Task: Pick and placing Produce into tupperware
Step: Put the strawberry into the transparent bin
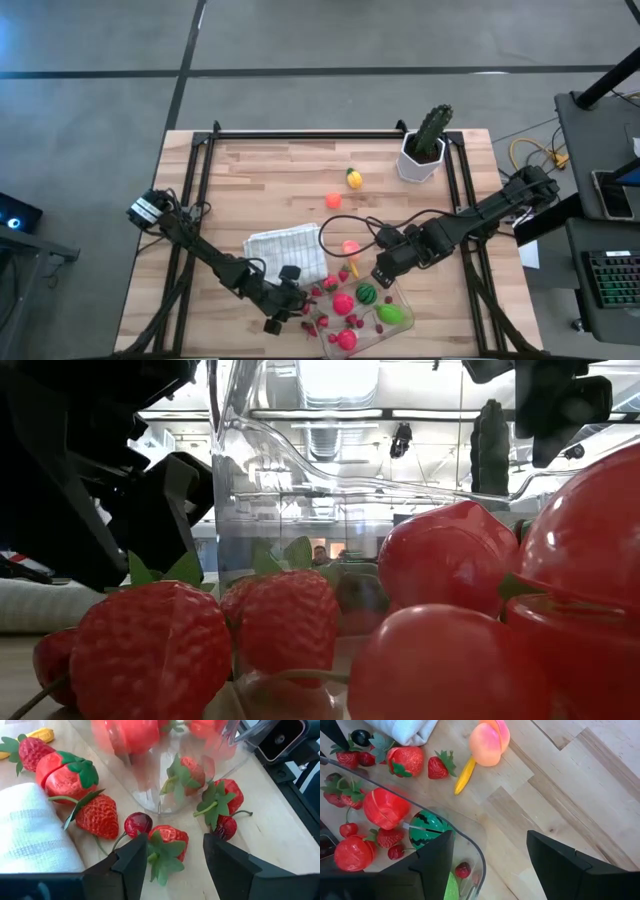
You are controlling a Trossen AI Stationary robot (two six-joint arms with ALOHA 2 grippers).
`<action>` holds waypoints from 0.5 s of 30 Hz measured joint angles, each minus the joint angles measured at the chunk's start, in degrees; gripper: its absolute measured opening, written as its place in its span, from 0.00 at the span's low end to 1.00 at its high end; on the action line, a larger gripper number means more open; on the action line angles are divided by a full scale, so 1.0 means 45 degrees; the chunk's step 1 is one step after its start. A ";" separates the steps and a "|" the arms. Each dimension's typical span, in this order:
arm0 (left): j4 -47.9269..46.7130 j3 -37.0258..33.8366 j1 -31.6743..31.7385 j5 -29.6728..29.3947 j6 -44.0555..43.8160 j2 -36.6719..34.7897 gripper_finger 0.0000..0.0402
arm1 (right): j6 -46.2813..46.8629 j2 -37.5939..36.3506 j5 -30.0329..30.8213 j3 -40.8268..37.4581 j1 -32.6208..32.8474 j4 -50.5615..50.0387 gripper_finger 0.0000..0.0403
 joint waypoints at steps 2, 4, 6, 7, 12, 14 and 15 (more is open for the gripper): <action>-0.0005 -0.0046 0.0000 0.0000 -0.0009 0.0000 0.46 | 0.0000 0.0000 0.0000 0.0000 -0.0004 -0.0005 0.60; -0.0001 -0.0046 0.0002 0.0000 -0.0019 0.0005 0.47 | 0.0000 0.0000 0.0000 0.0000 -0.0005 -0.0010 0.60; 0.0000 -0.0050 0.0000 0.0000 -0.0019 0.0005 0.48 | 0.0000 0.0000 0.0000 0.0000 -0.0002 -0.0013 0.60; 0.0013 -0.0077 0.0004 0.0000 -0.0023 0.0005 0.48 | 0.0000 0.0000 0.0000 -0.0003 -0.0005 -0.0015 0.60; -0.0031 -0.0111 0.0029 0.0002 -0.0024 0.0165 0.49 | 0.0005 0.0000 0.0000 -0.0010 -0.0005 -0.0025 0.60; 0.0074 -0.0108 0.0029 0.0000 -0.0028 0.0160 0.49 | 0.0005 0.0000 0.0000 -0.0015 -0.0005 -0.0044 0.60; 0.0083 -0.0085 0.0029 0.0000 0.0000 0.0175 0.49 | 0.0005 0.0000 0.0000 -0.0024 -0.0005 -0.0044 0.60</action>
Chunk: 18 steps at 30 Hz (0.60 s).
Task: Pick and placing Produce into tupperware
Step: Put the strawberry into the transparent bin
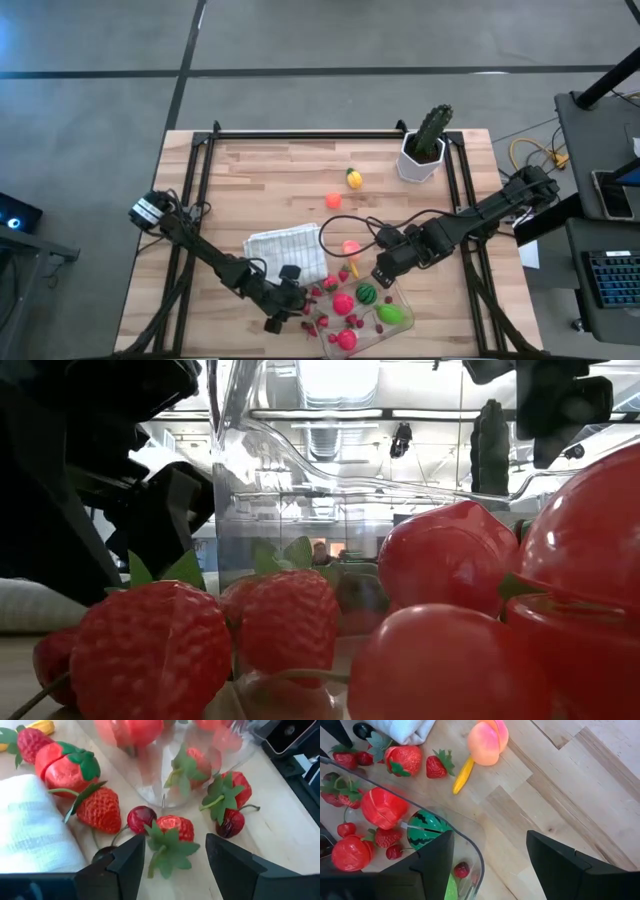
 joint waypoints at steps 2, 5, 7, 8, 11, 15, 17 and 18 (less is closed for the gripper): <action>-0.0098 0.0139 0.0000 -0.0013 0.0176 0.0056 0.49 | 0.0005 0.0000 0.0000 0.0000 0.0000 -0.0003 0.60; -0.0005 0.0406 0.0001 -0.0036 0.0453 0.0087 0.49 | 0.0047 0.0000 0.0000 -0.0004 0.0000 -0.0003 0.60; -0.0024 0.0471 0.0015 -0.0039 0.0586 0.0206 0.49 | 0.0102 0.0000 0.0000 -0.0024 0.0000 -0.0002 0.60; -0.0119 0.0471 0.0021 -0.0038 0.0582 0.0271 0.49 | 0.0102 0.0000 0.0000 -0.0024 0.0000 -0.0005 0.60; -0.0085 0.0526 0.0024 -0.0034 0.0574 0.0345 0.49 | 0.0102 0.0000 0.0000 -0.0053 0.0000 -0.0010 0.61; -0.0089 0.0575 0.0024 -0.0045 0.0577 0.0368 0.49 | 0.0102 0.0000 0.0000 -0.0073 0.0000 -0.0005 0.60; -0.0074 0.0616 0.0024 -0.0055 0.0569 0.0413 0.49 | 0.0102 0.0000 0.0004 -0.0078 0.0000 -0.0001 0.60; -0.0078 0.0650 0.0024 -0.0063 0.0563 0.0454 0.48 | 0.0102 0.0000 0.0000 -0.0078 0.0000 -0.0003 0.61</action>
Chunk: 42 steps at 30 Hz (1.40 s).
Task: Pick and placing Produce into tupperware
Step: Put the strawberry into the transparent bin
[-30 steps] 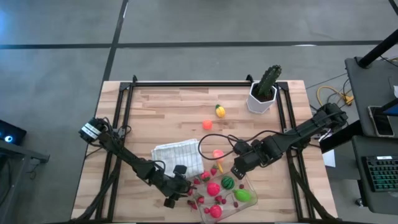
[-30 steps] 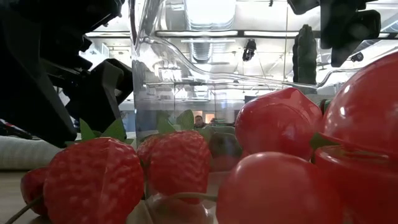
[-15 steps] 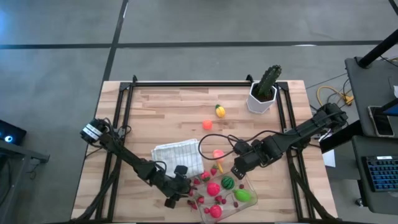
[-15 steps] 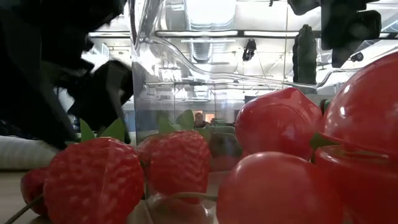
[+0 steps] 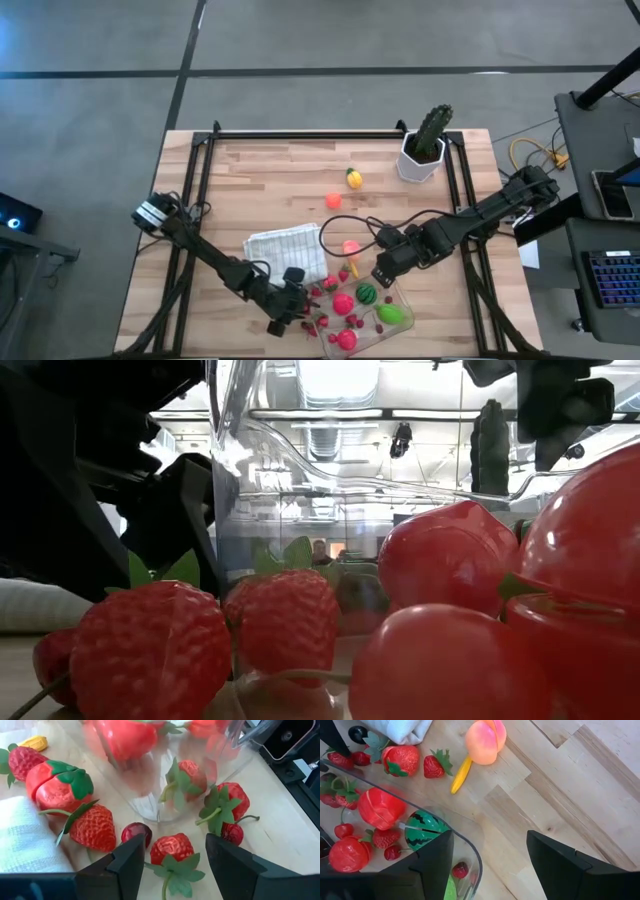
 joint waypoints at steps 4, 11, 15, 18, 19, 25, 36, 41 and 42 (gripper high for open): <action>0.0005 0.0148 0.0000 0.0000 -0.0087 0.0174 0.48 | -0.0010 0.0000 0.0000 -0.0031 0.0000 0.0000 0.60; -0.0053 0.0161 0.0000 -0.0005 -0.0104 0.0187 0.48 | -0.0015 0.0000 0.0000 -0.0113 0.0000 0.0003 0.60; -0.0398 0.0156 0.0000 -0.0005 -0.0121 0.0187 0.48 | -0.0049 0.0000 0.0000 -0.0141 0.0000 -0.0001 0.61; -0.0493 0.0092 -0.0005 0.0000 -0.0120 0.0187 0.48 | -0.0073 0.0000 -0.0005 -0.0141 0.0000 -0.0001 0.60; -0.0522 0.0076 0.0000 0.0000 -0.0116 0.0187 0.48 | -0.0106 0.0000 -0.0004 -0.0141 0.0005 -0.0001 0.60; -0.0505 0.0069 0.0000 0.0005 0.0020 0.0187 0.48 | -0.0107 0.0001 0.0000 -0.0160 0.0001 0.0000 0.61; -0.0500 0.0020 0.0000 0.0019 0.0025 0.0255 0.45 | -0.0102 0.0000 -0.0002 -0.0185 0.0005 -0.0001 0.60; -0.0470 0.0020 0.0000 0.0060 0.0025 0.0255 0.36 | -0.0102 0.0000 -0.0004 -0.0185 0.0004 0.0003 0.60; -0.0459 0.0020 0.0000 0.0073 0.0026 0.0255 0.34 | -0.0102 0.0000 0.0000 -0.0185 0.0005 0.0003 0.60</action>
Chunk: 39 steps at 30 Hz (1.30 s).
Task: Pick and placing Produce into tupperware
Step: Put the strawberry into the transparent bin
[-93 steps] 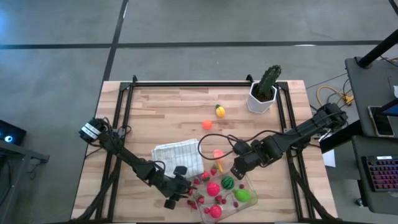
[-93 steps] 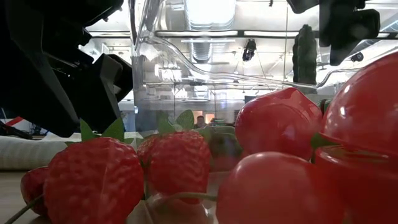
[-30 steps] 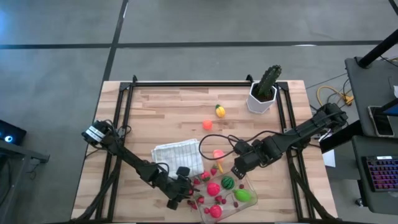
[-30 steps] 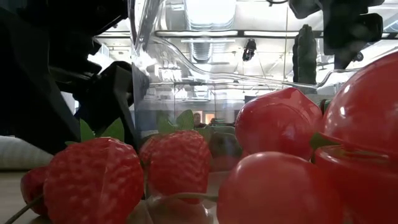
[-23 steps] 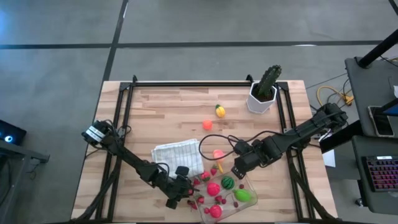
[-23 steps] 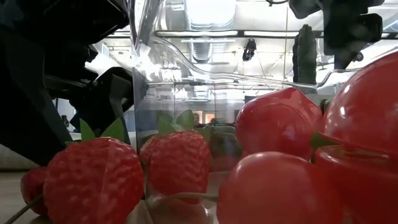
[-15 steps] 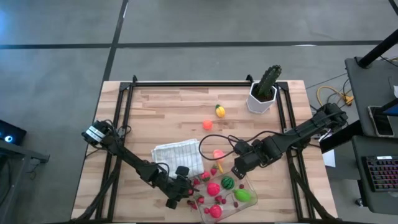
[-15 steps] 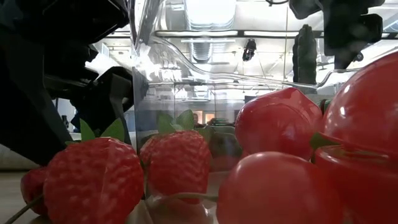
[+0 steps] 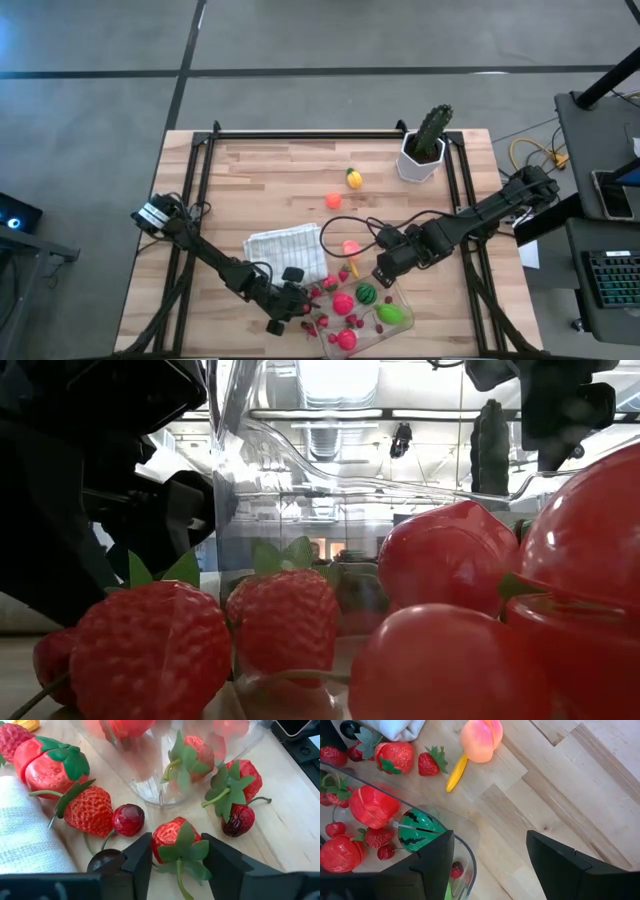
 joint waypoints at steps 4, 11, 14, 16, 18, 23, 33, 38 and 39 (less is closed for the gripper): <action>0.0017 0.0000 0.0000 0.0010 -0.0001 0.0000 0.32 | 0.0005 0.0000 0.0000 0.0000 -0.0002 0.0000 0.60; 0.0005 -0.0008 0.0018 -0.0127 -0.0006 0.0000 0.35 | 0.0275 0.0004 -0.0005 0.0000 -0.0005 -0.0004 0.60; -0.0232 0.0017 0.0034 -0.0248 -0.0011 -0.0072 0.34 | 0.0543 0.0000 -0.0001 0.0000 -0.0004 -0.0004 0.60; -0.0673 0.0098 0.0034 -0.0248 -0.0011 -0.0246 0.34 | 0.0594 0.0003 0.0000 0.0000 -0.0003 -0.0002 0.60; -0.1257 0.0185 0.0034 -0.0299 -0.0006 -0.0619 0.33 | 0.0446 0.0000 -0.0002 0.0000 0.0000 -0.0013 0.60; -0.3304 0.0740 0.0029 -0.0723 0.0048 -0.1807 0.33 | 0.0379 0.0000 0.0010 0.0000 0.0000 -0.0148 0.59; -0.5581 0.1803 0.0069 -0.1830 -0.0001 -0.4368 0.33 | 0.0540 -0.0061 0.0600 0.0000 0.0119 -0.1064 0.59; -0.5386 0.3106 0.0451 -0.1964 -0.0016 -0.4160 0.33 | 0.1229 -0.0319 0.1432 0.0000 0.0500 -0.1695 0.59; -0.5178 0.3394 0.0574 -0.1893 -0.0016 -0.3947 0.33 | 0.1429 -0.0395 0.1644 0.0000 0.0628 -0.1928 0.59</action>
